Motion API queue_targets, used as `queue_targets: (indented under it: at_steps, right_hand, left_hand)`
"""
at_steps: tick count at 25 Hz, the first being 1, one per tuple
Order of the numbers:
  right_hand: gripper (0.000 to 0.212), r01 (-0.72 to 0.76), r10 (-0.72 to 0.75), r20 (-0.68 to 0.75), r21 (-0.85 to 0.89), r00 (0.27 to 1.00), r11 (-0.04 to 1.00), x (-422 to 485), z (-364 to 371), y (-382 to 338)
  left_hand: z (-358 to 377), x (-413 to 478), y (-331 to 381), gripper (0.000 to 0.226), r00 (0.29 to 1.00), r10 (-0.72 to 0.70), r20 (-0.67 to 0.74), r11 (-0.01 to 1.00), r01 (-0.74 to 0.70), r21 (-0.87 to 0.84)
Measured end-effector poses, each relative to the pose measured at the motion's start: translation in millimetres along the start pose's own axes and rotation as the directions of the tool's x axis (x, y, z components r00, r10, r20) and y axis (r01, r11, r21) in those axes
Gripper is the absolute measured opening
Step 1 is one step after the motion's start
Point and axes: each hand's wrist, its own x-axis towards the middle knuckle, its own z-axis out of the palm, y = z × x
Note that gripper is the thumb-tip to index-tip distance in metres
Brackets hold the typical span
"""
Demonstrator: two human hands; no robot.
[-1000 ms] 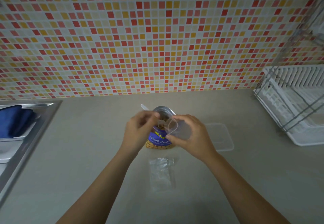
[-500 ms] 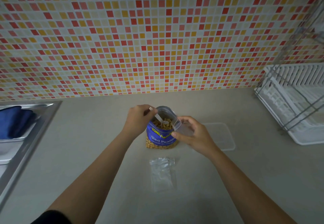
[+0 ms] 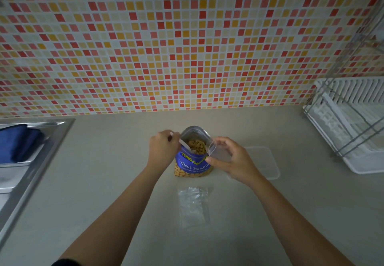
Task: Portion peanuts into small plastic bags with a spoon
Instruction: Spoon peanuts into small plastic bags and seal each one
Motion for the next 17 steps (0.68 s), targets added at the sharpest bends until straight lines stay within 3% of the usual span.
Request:
queue_targets:
  at_steps: [3,5,13,17]
  right_hand:
    - [0.057,-0.019,0.019,-0.009,-0.004,1.0,1.0,-0.8,-4.0,-0.4]
    - [0.056,-0.02,0.019,-0.014,-0.019,1.0,1.0,-2.3,-5.8,-1.1]
    - [0.054,-0.019,0.019,-0.016,-0.004,1.0,1.0,-5.0,-7.0,-4.5]
    - [0.057,-0.026,0.021,-0.095,-0.043,0.995,0.999,1.5,-10.9,-8.5]
  left_hand:
    - [-1.0,3.3,2.9,0.033,0.969,-0.241,0.06,0.934,0.249,-0.255]
    - [-2.5,3.8,2.1,0.03,0.94,-0.33,0.092,0.876,0.341,-0.341]
    - [-3.0,13.5,-6.5,0.023,0.875,-0.446,0.187,0.685,0.469,-0.557]
    - [-7.1,21.1,-13.4,0.023,0.854,-0.501,0.138,0.667,0.483,-0.567]
